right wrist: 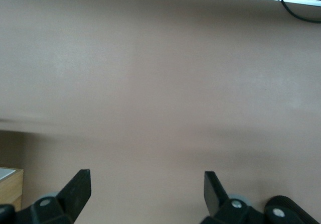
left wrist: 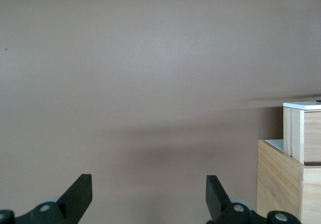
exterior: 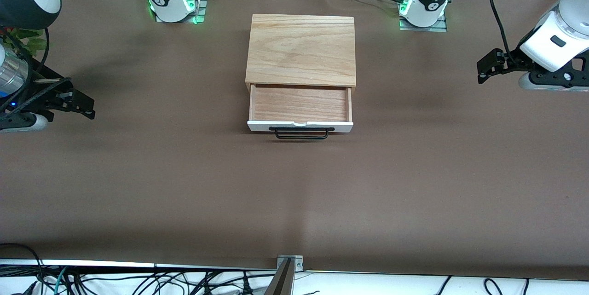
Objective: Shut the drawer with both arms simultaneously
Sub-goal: 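Move the right gripper and the left gripper toward the drawer front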
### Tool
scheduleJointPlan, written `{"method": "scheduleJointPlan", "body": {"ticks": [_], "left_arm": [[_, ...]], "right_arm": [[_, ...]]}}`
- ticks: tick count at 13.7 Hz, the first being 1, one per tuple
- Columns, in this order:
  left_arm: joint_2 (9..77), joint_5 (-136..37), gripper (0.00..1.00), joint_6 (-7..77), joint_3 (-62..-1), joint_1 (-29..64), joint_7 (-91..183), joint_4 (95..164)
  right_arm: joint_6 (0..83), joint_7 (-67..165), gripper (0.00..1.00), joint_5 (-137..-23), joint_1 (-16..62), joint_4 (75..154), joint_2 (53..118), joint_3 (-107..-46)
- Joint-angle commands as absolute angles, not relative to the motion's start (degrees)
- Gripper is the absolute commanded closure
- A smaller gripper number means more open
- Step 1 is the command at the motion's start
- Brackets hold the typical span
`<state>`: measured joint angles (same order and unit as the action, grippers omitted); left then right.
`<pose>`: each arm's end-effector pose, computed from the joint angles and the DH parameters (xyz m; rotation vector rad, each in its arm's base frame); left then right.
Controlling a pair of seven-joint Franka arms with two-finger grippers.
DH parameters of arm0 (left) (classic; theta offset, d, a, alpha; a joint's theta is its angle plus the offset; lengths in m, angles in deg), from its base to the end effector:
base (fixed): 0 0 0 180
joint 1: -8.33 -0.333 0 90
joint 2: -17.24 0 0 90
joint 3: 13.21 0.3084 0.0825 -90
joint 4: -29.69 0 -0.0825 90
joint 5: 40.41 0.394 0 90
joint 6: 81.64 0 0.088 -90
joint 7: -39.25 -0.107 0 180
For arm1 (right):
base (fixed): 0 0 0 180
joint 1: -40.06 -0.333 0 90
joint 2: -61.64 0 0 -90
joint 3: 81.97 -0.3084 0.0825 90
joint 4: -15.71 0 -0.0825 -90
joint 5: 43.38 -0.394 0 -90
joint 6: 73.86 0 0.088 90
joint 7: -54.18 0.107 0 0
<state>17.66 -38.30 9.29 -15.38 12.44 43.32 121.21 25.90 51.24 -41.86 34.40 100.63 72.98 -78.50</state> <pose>0.5645 -0.0581 0.6014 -3.1029 0.0613 0.0221 0.6360 0.0253 0.5570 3.0981 0.1469 0.0949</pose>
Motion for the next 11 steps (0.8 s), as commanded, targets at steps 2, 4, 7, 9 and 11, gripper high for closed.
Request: {"method": "scheduleJointPlan", "body": {"ticks": [2, 4, 7, 9, 11], "left_arm": [[18.3, -38.3, 0.0, 8.5, -15.5, 12.8, 43.7, 121.2], [18.6, -38.3, 0.0, 8.4, -16.2, 12.8, 43.6, 121.1], [18.8, -42.5, 0.0, 8.4, -16.1, 12.6, 43.2, 121.1], [20.5, -46.9, 0.0, 8.4, -16.2, 12.9, 43.0, 121.0], [22.9, -51.7, 0.0, 8.8, -16.3, 14.7, 43.2, 120.4]], "right_arm": [[27.8, 52.1, 0.0, -42.8, 32.5, 100.3, 74.0, -78.9], [29.8, 52.1, 0.0, -45.5, 31.5, 100.3, 75.7, -78.9], [35.5, 52.1, 0.0, -50.5, 28.7, 100.3, 80.1, -78.9], [39.1, 52.1, 0.0, -50.5, 26.1, 100.3, 82.8, -78.9], [42.2, 52.0, 0.0, -50.3, 23.2, 100.3, 85.3, -78.8]]}}
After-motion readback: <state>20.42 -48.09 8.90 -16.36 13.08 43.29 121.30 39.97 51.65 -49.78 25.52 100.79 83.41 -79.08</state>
